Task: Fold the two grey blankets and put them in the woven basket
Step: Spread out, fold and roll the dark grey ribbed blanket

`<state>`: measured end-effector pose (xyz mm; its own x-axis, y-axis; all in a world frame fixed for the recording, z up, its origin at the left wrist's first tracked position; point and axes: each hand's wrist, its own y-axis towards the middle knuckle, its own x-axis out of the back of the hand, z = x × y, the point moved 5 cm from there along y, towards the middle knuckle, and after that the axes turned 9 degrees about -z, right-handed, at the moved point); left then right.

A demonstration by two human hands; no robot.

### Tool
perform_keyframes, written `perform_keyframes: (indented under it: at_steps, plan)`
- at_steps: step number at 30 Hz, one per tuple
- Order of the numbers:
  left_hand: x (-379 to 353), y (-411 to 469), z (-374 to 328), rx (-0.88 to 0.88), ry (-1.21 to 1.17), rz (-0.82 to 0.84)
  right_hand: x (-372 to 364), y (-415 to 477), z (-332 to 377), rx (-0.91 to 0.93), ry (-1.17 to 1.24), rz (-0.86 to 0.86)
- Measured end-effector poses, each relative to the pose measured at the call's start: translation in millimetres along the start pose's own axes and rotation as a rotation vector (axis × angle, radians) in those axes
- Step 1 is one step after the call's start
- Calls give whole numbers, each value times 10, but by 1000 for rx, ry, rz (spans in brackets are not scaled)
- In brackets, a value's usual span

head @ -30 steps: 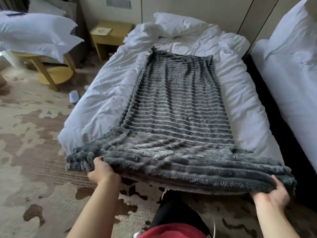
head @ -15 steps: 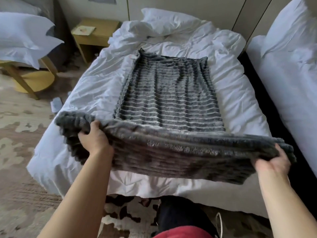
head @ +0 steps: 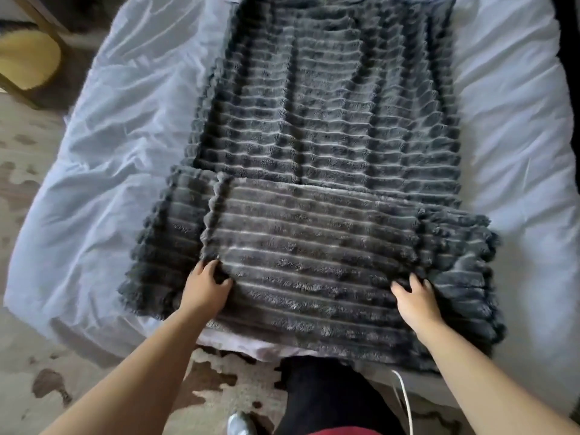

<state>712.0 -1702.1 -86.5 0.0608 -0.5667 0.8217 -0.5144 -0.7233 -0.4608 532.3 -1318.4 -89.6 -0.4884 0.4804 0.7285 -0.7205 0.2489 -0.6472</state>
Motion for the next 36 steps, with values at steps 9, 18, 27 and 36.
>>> perform_keyframes:
  at_steps: [9,18,27,36]
  plan:
    - [334,-161,106,264,-151,-129,-221,-336,654,57,-183,-234]
    - [295,-480,565,918,-564,99,-419,-926,728,246,-124,82]
    - [-193,-366,524,1082,-1128,354,-393,-1098,-327,-358,299,-206]
    - [-147,-433,302,1081,-1573,229,-370,-794,-763,-879,1484,-56]
